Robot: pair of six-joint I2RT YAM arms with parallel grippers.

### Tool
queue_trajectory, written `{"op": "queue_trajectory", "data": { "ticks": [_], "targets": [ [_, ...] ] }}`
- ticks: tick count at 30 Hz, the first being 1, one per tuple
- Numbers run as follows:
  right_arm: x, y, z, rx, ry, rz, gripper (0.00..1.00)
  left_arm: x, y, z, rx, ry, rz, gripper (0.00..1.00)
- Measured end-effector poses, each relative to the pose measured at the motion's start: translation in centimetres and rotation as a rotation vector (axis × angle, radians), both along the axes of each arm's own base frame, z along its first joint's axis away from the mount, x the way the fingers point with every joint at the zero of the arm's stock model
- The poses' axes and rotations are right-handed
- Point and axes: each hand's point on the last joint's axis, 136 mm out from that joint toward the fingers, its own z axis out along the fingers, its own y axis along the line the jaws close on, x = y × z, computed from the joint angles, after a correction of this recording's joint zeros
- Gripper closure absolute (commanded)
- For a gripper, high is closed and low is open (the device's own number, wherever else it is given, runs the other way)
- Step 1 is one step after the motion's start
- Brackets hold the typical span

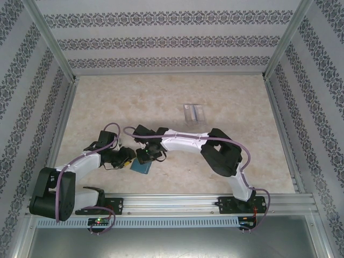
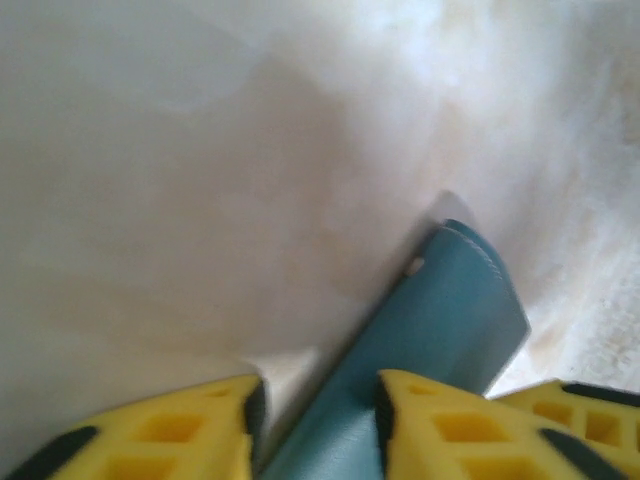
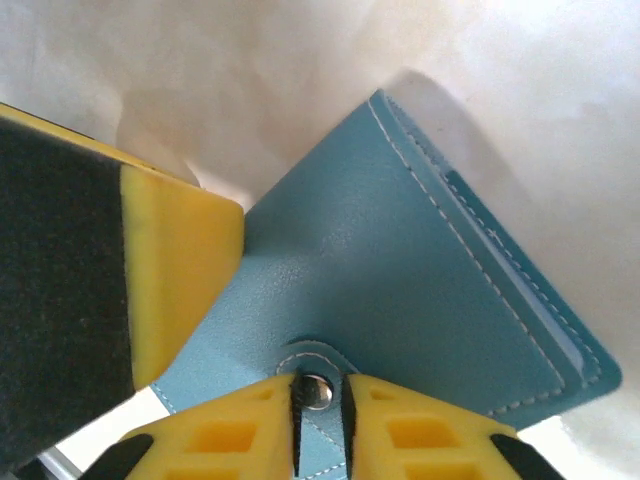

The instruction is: Put the credit cards into the card holder

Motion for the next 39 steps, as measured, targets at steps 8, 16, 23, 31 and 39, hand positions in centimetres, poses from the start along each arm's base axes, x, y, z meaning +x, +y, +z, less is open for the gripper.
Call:
{"op": "queue_trajectory", "data": {
  "ticks": [8,16,23,31,39],
  "targets": [
    [2.8,-3.4,10.5,0.147,-0.313,-0.061,0.69,3.2,1.8,4.5,0.143,-0.189,0.033,0.00],
    [3.6,-14.0,24.2,0.325,-0.845,-0.184,0.02,5.7,5.1,10.5,0.328,-0.366,0.126,0.00],
    [5.3,-24.8,23.4,0.143,-1.138,-0.380,0.02,6.4,8.9,13.2,0.548,-0.480,0.185,0.00],
    [7.3,-37.0,16.3,-0.097,-1.208,-0.600,0.02,6.8,9.1,8.5,0.711,-0.631,-0.016,0.00],
    [9.2,-41.4,9.6,-0.209,-1.077,-0.644,0.02,9.0,9.4,9.6,0.880,-0.846,-0.125,0.01]
  ]
}}
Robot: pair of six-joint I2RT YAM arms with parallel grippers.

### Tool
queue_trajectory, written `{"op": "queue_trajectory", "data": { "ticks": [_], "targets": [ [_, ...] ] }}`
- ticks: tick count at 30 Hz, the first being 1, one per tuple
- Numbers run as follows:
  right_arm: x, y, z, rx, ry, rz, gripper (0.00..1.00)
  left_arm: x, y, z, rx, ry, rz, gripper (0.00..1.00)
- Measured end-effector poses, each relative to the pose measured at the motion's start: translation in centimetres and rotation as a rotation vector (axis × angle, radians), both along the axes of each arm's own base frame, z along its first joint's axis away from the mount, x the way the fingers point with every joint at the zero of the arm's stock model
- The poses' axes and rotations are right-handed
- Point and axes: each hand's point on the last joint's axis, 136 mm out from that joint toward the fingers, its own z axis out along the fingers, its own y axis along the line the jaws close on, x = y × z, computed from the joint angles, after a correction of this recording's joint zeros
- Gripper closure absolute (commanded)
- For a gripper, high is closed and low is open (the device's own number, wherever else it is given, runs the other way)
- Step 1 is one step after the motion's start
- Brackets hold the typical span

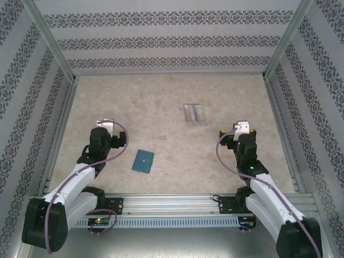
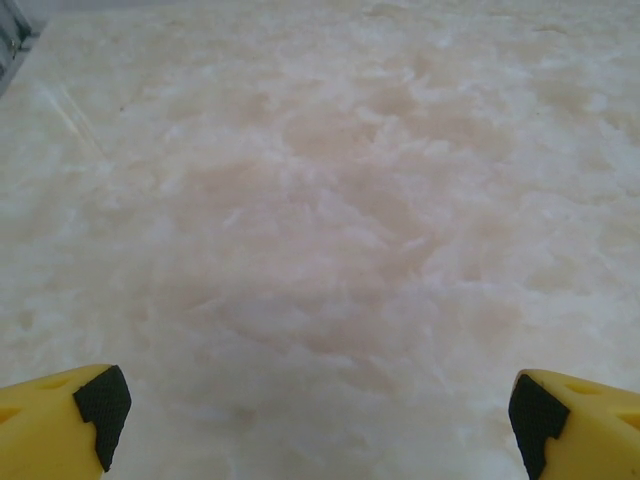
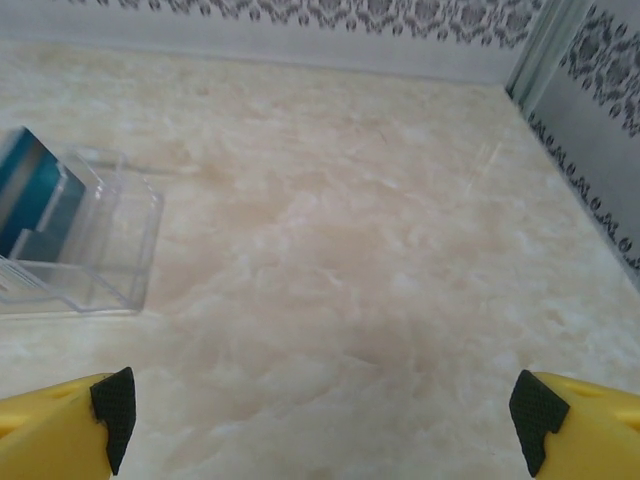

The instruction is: Put the credit cards into the card holder

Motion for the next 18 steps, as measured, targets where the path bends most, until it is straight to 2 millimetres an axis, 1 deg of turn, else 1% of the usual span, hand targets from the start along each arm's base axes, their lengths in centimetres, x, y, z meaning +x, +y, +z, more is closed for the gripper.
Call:
{"op": "queue_trajectory", "data": {
  "ticks": [4,6,10,13,16,18],
  "targets": [
    [1.2,-0.9,-2.8,-0.006,0.066,-0.023,0.02,0.9,-0.2,-1.3,0.025,0.000,-0.030,0.01],
    [1.8,-1.2,-3.2,0.000,0.058,-0.032,0.02,1.6,0.1,-2.0,0.020,0.004,-0.029,0.00],
    [3.8,-2.0,-3.6,0.047,0.008,-0.041,0.02,2.5,1.1,-2.8,-0.008,-0.011,-0.016,0.01],
    [5.1,-2.3,-4.6,0.065,0.007,-0.040,0.02,3.6,1.9,-3.1,-0.022,-0.034,-0.008,0.01],
    [7.0,-2.1,-6.0,0.080,0.009,-0.032,0.02,4.9,2.3,-4.0,-0.038,-0.031,-0.005,0.01],
    [7.4,-2.1,-6.5,0.083,0.033,-0.036,0.02,6.1,2.3,-4.8,-0.046,-0.046,-0.007,0.01]
  ]
}}
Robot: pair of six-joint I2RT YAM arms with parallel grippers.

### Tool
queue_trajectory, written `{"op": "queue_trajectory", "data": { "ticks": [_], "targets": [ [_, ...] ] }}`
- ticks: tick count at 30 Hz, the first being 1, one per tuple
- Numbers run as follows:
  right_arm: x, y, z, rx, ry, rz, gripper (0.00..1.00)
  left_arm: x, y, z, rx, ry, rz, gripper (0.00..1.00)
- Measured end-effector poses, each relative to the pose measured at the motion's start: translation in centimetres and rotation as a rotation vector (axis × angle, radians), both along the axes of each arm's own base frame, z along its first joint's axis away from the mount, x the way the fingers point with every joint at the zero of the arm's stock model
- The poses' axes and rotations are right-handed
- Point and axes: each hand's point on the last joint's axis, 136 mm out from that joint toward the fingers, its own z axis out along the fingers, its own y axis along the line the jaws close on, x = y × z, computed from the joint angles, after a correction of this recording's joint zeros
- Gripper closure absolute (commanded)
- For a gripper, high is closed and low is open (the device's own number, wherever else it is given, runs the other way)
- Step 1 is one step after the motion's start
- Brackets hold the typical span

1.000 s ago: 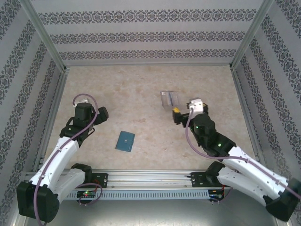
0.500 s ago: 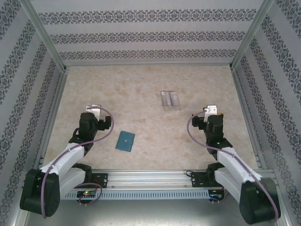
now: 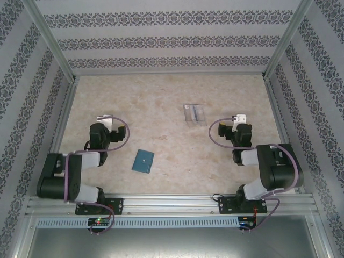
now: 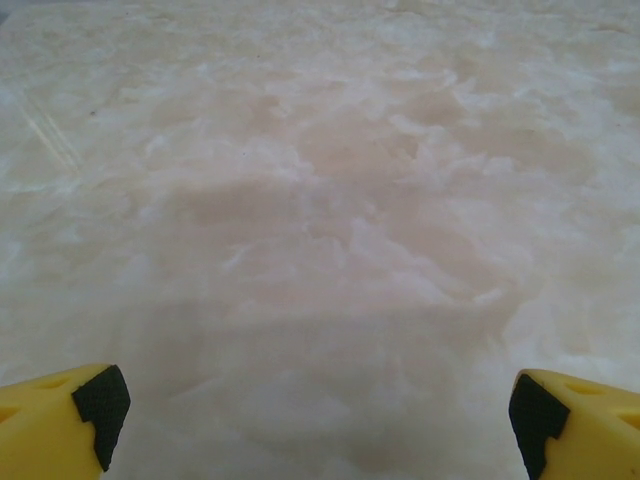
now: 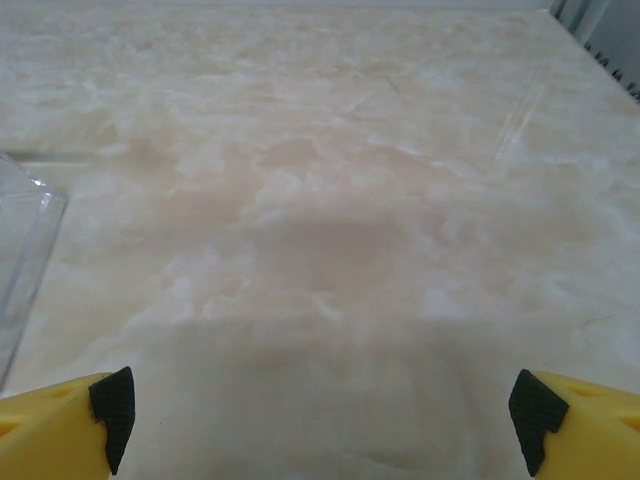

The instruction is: Put the credit cards into the card holder

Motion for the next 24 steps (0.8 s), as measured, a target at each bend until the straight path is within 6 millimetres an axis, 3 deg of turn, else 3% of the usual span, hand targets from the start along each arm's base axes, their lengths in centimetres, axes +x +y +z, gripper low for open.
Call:
{"op": "queue_trajectory", "data": {
  "ticks": [3,9,24],
  "targets": [
    [1.0,-0.1,1.6,0.003,-0.056,-0.005,0.02,0.3,0.1,-2.0,-0.009,0.047,0.003,0.01],
    [1.6,-0.1,2.6,0.002,-0.085,-0.011,0.02,1.5,0.3,-0.6,-0.008,0.006,0.016,0.01],
    [1.7,0.2,2.5,0.000,-0.080,0.011,0.02,1.6,0.6,-0.6,-0.005,0.004,0.029,0.01]
  ]
}}
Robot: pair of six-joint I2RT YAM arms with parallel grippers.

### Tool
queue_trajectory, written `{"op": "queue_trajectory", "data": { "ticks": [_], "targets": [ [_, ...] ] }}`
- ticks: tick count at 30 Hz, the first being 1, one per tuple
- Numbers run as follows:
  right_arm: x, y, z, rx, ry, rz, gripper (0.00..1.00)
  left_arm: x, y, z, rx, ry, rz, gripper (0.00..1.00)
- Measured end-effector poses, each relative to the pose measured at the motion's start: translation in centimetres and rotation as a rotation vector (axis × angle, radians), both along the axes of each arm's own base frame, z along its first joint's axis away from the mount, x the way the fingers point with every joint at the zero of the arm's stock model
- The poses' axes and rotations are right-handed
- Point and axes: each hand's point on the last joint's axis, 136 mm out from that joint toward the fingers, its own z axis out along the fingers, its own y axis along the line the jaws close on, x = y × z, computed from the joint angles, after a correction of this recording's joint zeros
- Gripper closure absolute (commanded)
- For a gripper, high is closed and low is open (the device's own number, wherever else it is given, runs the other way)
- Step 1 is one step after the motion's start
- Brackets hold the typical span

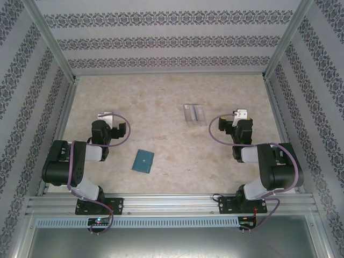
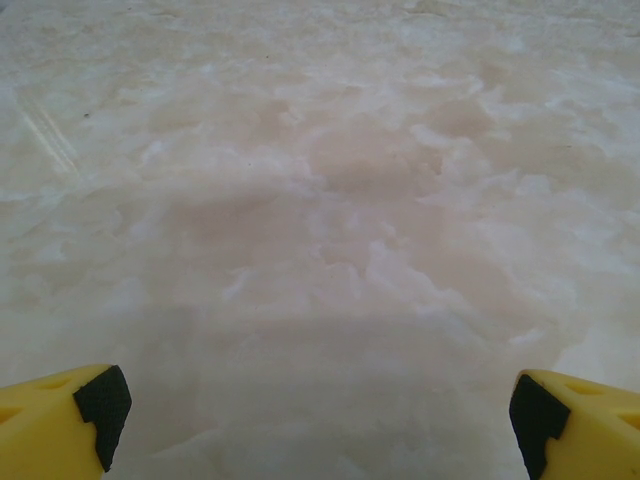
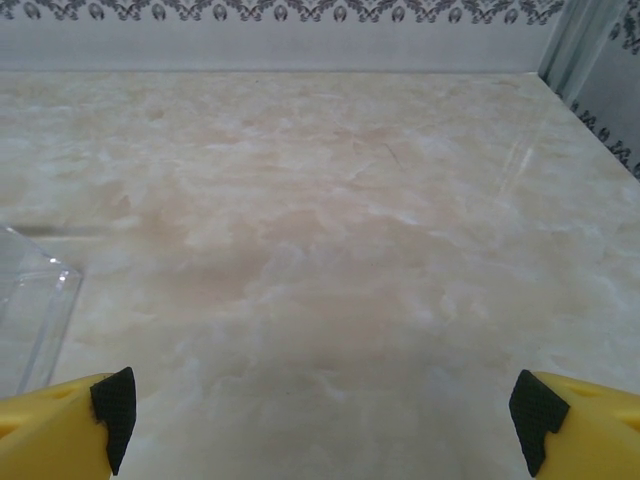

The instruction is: Put the credit cards into the card holder

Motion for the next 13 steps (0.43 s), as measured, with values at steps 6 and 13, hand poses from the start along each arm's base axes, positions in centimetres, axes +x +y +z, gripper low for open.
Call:
{"op": "queue_trajectory", "data": {
  "ticks": [6,13],
  "targets": [
    [0.08,0.41,0.02,0.005,0.001,0.023,0.02,-0.01,0.05,-0.01,0.001,0.000,0.002,0.01],
    [0.06,0.75,-0.07,0.012,0.005,0.043,0.02,-0.01,0.05,-0.01,0.001,0.000,0.002,0.01]
  ]
}}
